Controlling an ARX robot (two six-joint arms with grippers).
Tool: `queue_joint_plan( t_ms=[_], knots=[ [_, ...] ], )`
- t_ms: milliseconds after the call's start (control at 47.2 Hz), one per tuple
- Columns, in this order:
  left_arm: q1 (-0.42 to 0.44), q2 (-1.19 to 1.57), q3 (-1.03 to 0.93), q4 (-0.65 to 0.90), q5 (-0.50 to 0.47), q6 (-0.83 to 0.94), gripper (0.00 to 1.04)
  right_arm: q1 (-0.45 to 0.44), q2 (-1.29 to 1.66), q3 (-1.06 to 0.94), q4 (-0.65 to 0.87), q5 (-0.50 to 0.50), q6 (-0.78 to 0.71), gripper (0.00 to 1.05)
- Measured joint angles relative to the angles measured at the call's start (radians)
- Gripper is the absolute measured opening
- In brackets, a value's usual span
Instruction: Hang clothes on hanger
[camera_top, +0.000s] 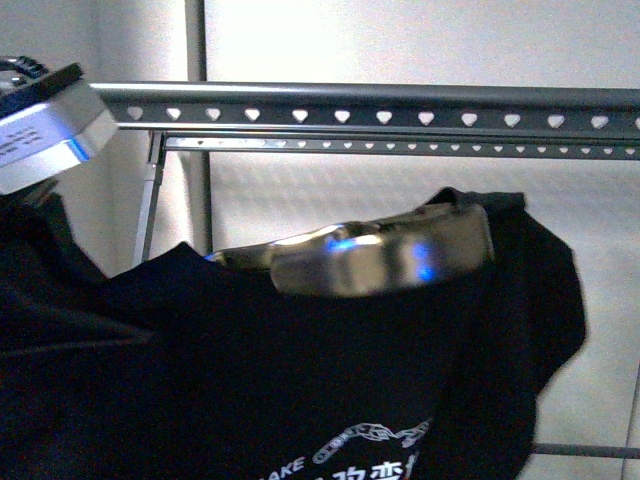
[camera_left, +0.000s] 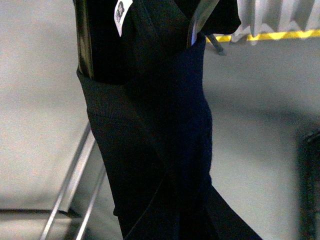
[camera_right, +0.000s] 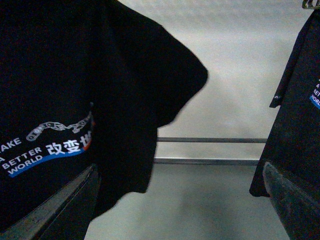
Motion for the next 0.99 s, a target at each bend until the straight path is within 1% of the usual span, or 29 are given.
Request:
queue_joint_plan(
  t_ms=[212,275,339,635,656,698,720,741,762,783,825,847,889,910,931,952,974,995],
  knots=[
    [-0.08,0.077,0.101,0.043,-0.04,0.136,0.04,0.0,0.0,0.0,0.0,0.0,0.0,0.97],
    [-0.114,0.101,0.122,0.091,-0.063,0.182,0.04,0.0,0.0,0.0,0.0,0.0,0.0,0.97],
    [-0.137,0.113,0.122,0.17,-0.072,0.211,0.04,0.0,0.0,0.0,0.0,0.0,0.0,0.97],
    [-0.142,0.113,0.122,0.179,-0.072,0.23,0.04,-0.002,0.001,0.0,-0.001,-0.01,0.003,0.97],
    [-0.142,0.113,0.122,0.179,-0.072,0.23,0.04,-0.019,0.016,0.008,-0.022,-0.072,0.019,0.97],
    [-0.14,0.113,0.122,0.179,-0.073,0.231,0.04,-0.095,0.082,0.048,-0.103,-0.284,0.047,0.97],
    [-0.14,0.113,0.122,0.179,-0.074,0.232,0.04,-0.117,0.105,0.058,-0.12,-0.335,0.048,0.97],
    [-0.14,0.113,0.122,0.179,-0.076,0.232,0.04,-0.165,0.159,0.082,-0.148,-0.45,0.044,0.97],
    [-0.14,0.113,0.122,0.179,-0.078,0.233,0.04,-0.188,0.185,0.092,-0.157,-0.5,0.043,0.97],
    [-0.14,0.113,0.122,0.179,-0.078,0.233,0.04,-0.231,0.236,0.11,-0.164,-0.592,0.025,0.97],
    [-0.144,0.113,0.122,0.179,-0.076,0.234,0.04,-0.305,0.331,0.146,-0.149,-0.743,-0.034,0.97],
    [-0.145,0.113,0.122,0.179,-0.076,0.235,0.04,-0.356,0.414,0.184,-0.117,-0.837,-0.116,0.97],
    [-0.145,0.114,0.122,0.179,-0.076,0.237,0.05,-0.384,0.496,0.23,-0.079,-0.898,-0.204,0.97],
    [-0.144,0.114,0.122,0.179,-0.077,0.237,0.04,-0.394,0.561,0.273,-0.049,-0.91,-0.303,0.97],
    [-0.143,0.114,0.122,0.179,-0.078,0.238,0.05,-0.395,0.604,0.303,-0.035,-0.908,-0.393,0.97],
    [-0.141,0.114,0.122,0.179,-0.079,0.239,0.05,-0.395,0.644,0.333,-0.025,-0.903,-0.447,0.97],
    [-0.14,0.114,0.122,0.179,-0.079,0.24,0.05,-0.392,0.687,0.365,-0.018,-0.893,-0.545,0.97],
    [-0.14,0.114,0.122,0.179,-0.079,0.24,0.05,-0.388,0.725,0.395,-0.015,-0.888,-0.601,0.97]
  ],
)
